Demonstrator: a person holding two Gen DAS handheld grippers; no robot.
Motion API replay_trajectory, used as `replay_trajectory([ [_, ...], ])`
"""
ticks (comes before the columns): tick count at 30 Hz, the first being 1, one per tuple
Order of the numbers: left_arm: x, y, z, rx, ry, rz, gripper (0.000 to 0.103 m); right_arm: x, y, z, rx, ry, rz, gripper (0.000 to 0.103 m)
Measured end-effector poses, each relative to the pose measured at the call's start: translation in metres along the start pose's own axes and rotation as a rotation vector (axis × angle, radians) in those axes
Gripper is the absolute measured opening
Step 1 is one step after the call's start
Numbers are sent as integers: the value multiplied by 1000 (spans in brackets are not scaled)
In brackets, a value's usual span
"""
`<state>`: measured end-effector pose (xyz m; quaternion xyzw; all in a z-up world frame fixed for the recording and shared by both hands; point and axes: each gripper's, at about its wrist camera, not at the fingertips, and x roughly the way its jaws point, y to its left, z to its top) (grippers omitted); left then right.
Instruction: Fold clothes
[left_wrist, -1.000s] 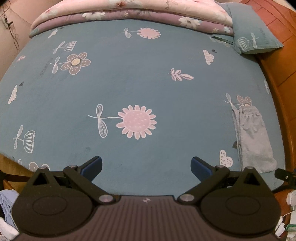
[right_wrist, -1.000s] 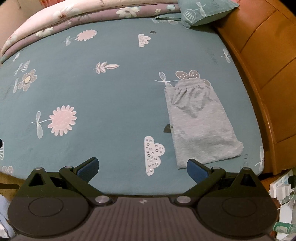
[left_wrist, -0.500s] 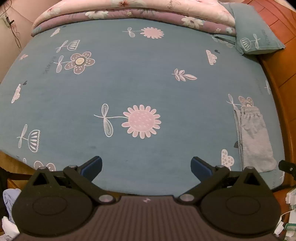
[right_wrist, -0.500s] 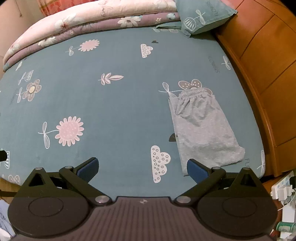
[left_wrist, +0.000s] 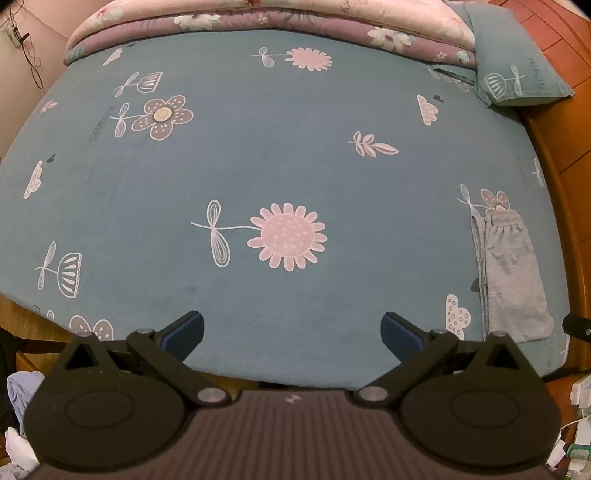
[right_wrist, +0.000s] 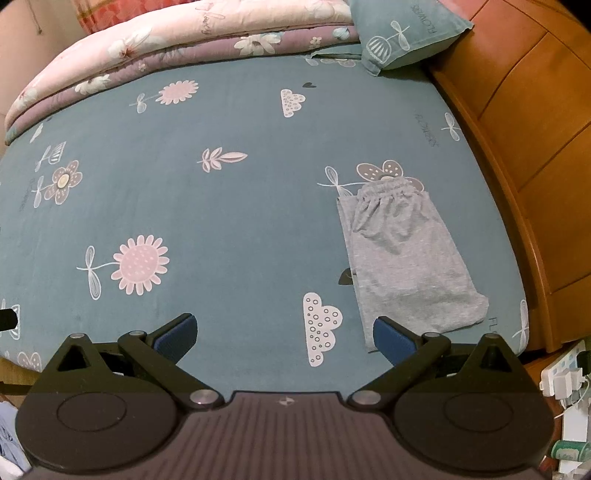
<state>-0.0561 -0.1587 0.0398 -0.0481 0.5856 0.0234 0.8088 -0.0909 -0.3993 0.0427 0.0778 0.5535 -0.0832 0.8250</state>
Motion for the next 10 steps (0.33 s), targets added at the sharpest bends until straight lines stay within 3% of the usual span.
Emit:
replay_trajectory([
  [10,2,3,2,-4,6,8,102,2,2,2,2,8,-2,103],
])
